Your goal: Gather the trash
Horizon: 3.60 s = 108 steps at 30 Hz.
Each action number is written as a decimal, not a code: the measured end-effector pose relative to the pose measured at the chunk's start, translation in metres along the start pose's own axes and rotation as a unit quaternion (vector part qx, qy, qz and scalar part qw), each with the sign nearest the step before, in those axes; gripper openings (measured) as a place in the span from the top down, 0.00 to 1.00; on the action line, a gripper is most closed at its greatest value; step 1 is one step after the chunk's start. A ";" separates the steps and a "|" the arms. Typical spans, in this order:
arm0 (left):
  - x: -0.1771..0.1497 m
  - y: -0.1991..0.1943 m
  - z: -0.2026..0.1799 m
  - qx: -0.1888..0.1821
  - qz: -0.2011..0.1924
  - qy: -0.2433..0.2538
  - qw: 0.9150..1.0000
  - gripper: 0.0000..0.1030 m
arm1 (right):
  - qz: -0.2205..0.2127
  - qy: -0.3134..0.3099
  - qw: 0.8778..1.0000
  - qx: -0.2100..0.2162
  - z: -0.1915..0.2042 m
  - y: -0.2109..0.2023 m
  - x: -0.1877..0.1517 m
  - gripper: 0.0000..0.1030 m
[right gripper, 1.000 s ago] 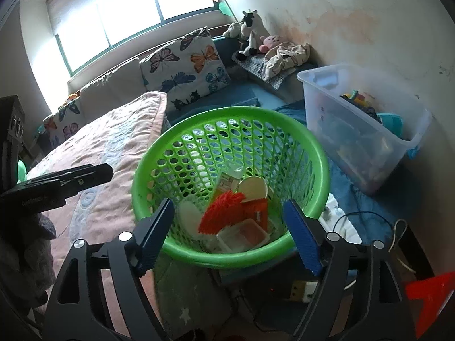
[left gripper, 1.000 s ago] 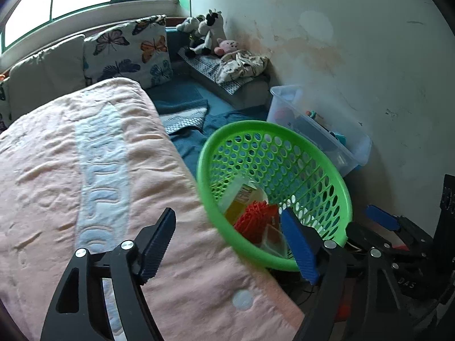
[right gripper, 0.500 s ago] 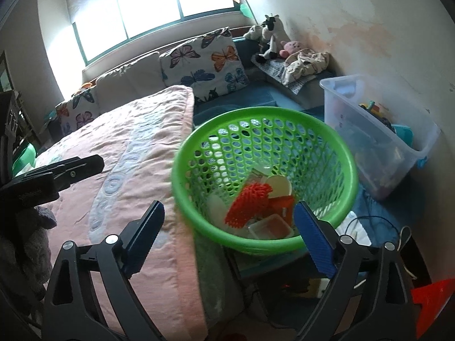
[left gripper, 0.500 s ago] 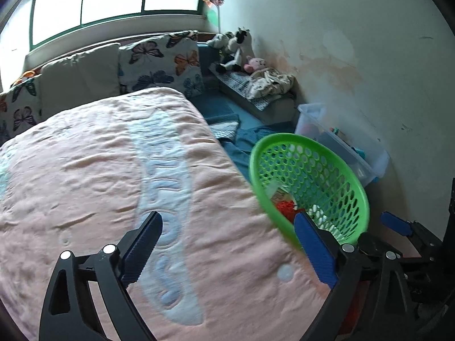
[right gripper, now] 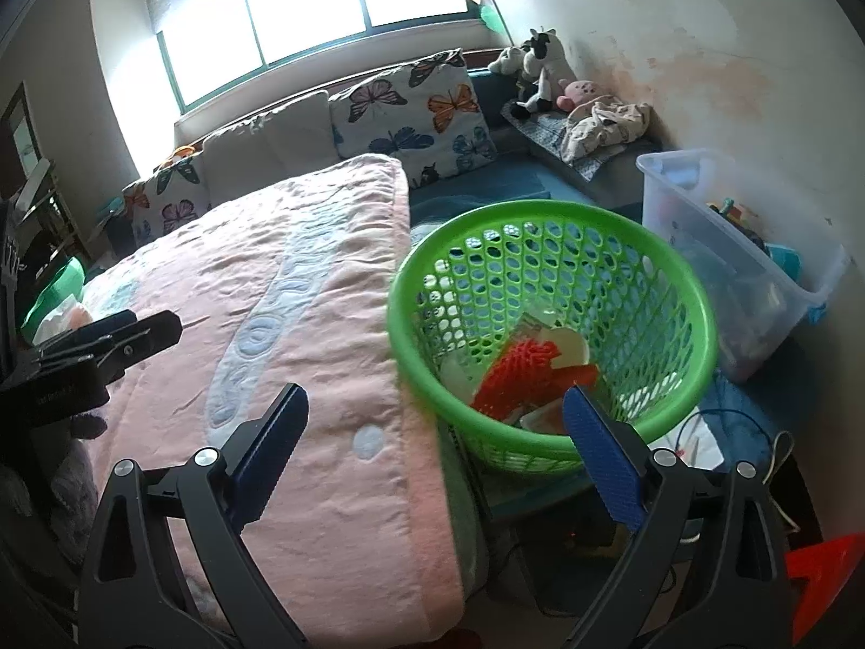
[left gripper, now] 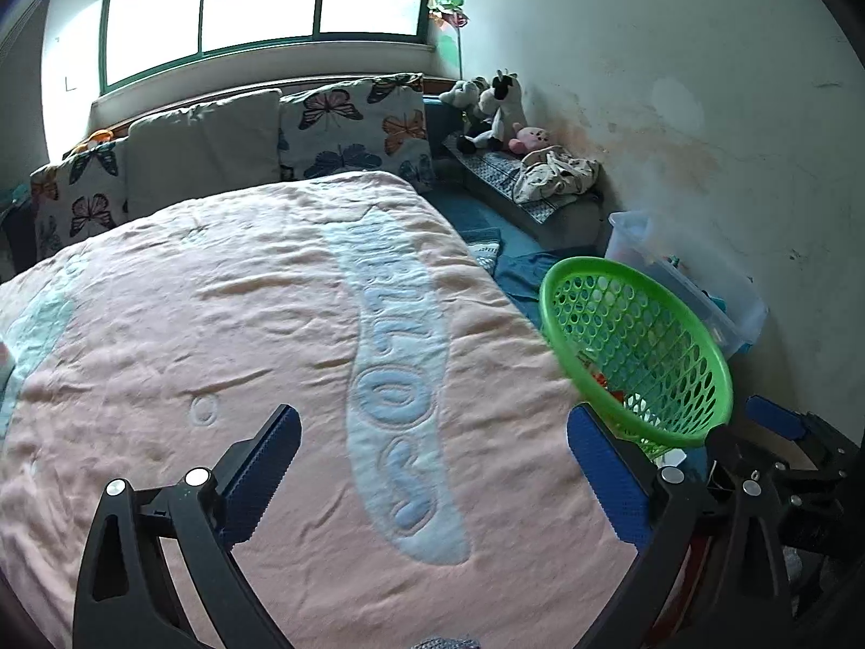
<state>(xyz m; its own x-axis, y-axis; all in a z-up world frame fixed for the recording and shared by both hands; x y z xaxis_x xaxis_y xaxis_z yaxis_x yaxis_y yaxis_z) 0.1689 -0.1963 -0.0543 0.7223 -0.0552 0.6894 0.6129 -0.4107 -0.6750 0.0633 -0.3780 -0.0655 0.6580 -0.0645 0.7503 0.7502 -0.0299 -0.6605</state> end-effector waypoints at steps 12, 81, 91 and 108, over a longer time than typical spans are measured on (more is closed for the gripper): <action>-0.013 -0.030 0.034 0.037 -0.025 -0.011 0.999 0.07 | -0.004 -0.013 1.000 0.019 0.028 -0.001 0.002 0.07; -0.043 -0.078 0.139 0.107 -0.043 -0.105 0.988 0.07 | -0.001 -0.076 0.994 0.083 0.113 0.016 0.017 0.06; -0.044 -0.078 0.140 0.108 -0.042 -0.104 0.988 0.07 | 0.000 -0.075 0.994 0.085 0.114 0.016 0.016 0.06; -0.046 -0.078 0.142 0.112 -0.043 -0.104 0.987 0.07 | 0.000 -0.076 0.993 0.088 0.116 0.018 0.013 0.06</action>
<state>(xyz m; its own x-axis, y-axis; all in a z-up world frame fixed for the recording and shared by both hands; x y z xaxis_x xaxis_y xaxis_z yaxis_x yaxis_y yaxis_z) 0.1330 -0.0324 -0.0710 0.6999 0.1685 0.6940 0.7139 -0.1922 -0.6733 0.0929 -0.2635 -0.0638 0.6504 0.0883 0.7544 0.7406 0.1466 -0.6557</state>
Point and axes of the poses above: each gripper's, at about its wrist camera, not at the fingertips, and y roughly the way its jaws point, z to its left, x to its top, the point moved 7 cm from there along y, roughly the way its jaws point, and after that the axes turned 12 degrees about -y, right-handed, at the moved point
